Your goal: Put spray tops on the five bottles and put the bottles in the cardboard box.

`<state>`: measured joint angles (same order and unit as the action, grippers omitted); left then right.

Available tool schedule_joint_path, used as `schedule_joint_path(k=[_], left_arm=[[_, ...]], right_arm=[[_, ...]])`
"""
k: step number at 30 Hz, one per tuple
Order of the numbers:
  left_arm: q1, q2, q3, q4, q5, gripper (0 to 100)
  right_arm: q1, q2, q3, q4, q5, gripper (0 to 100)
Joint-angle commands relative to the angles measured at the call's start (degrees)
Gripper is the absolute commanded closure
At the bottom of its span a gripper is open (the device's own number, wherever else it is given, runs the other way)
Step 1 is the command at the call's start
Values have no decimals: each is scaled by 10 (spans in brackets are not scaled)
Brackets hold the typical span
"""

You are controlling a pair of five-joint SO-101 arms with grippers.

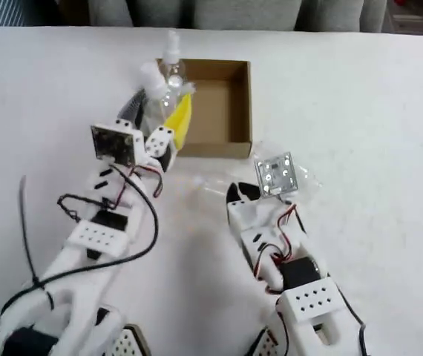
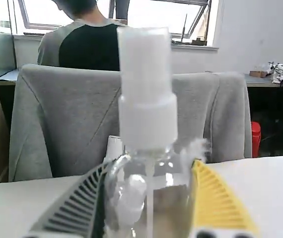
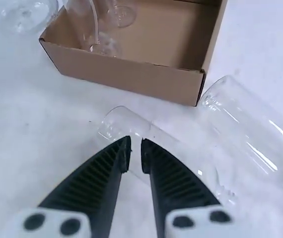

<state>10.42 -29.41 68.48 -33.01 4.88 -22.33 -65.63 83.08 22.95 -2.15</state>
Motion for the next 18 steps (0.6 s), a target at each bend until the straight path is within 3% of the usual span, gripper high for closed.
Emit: schedule_joint_path(k=[1, 11, 18], left_arm=[[-4, 63, -10, -97, -4, 978], [-4, 209, -17, -268, -5, 978], [-29, 315, -81, -297, -4, 978]], right_arm=[[-3, -6, -4, -2, 9, 981], [-3, -6, -4, -2, 9, 981], [-3, -6, -4, -2, 9, 981]])
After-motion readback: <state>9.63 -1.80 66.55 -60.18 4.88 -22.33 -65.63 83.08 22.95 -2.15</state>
